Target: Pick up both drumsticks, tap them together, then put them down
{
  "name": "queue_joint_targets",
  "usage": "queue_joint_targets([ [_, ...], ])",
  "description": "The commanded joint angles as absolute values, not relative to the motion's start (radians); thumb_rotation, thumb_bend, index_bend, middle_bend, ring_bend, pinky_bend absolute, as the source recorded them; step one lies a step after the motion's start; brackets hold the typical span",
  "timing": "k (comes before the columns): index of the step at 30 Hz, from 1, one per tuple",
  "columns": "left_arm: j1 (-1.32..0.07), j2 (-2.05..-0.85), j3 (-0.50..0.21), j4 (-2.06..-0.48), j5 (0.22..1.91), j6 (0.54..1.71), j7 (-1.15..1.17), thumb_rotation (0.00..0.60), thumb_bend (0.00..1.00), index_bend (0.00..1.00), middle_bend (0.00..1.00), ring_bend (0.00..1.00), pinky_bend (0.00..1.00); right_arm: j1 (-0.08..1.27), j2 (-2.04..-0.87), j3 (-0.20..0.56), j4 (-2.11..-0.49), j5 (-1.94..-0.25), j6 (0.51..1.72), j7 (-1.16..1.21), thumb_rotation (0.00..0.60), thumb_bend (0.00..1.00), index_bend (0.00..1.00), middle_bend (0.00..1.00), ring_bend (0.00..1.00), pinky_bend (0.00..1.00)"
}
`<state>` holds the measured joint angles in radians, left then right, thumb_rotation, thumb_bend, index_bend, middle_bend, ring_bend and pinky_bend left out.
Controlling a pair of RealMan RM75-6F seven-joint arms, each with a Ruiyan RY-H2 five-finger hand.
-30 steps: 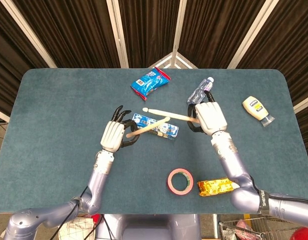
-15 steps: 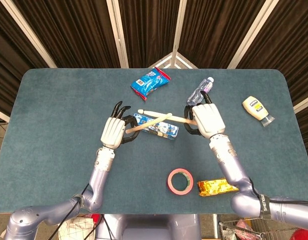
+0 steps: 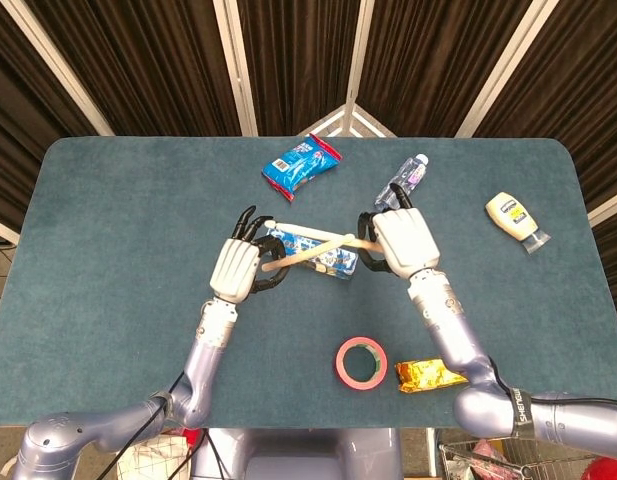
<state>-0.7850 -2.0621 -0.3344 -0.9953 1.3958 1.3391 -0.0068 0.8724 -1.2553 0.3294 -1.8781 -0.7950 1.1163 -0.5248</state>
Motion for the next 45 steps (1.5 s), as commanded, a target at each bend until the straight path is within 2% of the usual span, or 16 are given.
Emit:
queue_joint_targets([
  [1,-0.784,-2.062,-0.338,-0.994,1.395,1.344,-0.013,0.600,0.47,0.72,0.67,0.19,0.06,0.873,-1.254,0.328,-1.881,-0.793,1.117,-0.524,0.600,0.46,0.70,0.59,0.49,0.04],
  [18,-0.768,-2.036,-0.331,-1.004,1.395,1.359,-0.011,0.600,0.47,0.72,0.67,0.19,0.06,0.869,-1.233,0.329,-1.885,-0.800,1.114,-0.482,0.600,0.46,0.70,0.59,0.49,0.04],
  [24,-0.750,-1.988,-0.292,-1.044,1.429,1.366,-0.001,0.600,0.47,0.72,0.67,0.19,0.06,0.859,-1.213,0.315,-1.869,-0.807,1.110,-0.476,0.600,0.46,0.70,0.59,0.49,0.04],
  [27,-0.727,-1.918,-0.261,-1.090,1.458,1.378,0.028,0.600,0.47,0.72,0.67,0.19,0.06,0.836,-1.196,0.293,-1.846,-0.832,1.108,-0.457,0.600,0.46,0.70,0.59,0.49,0.04],
  [36,-0.603,-1.540,-0.168,-1.367,1.460,1.344,0.161,0.600,0.47,0.72,0.67,0.19,0.06,0.702,-1.159,0.178,-1.687,-1.118,1.120,-0.240,0.600,0.46,0.71,0.59,0.49,0.04],
  [41,-0.555,-1.415,-0.116,-1.427,1.439,1.301,0.181,0.600,0.47,0.72,0.67,0.19,0.05,0.648,-1.181,0.115,-1.571,-1.261,1.160,-0.154,0.600,0.46,0.71,0.59,0.49,0.04],
  [45,-0.533,-1.370,-0.072,-1.432,1.446,1.271,0.190,0.600,0.47,0.72,0.67,0.19,0.05,0.614,-1.209,0.075,-1.494,-1.330,1.179,-0.104,0.600,0.46,0.71,0.59,0.49,0.04],
])
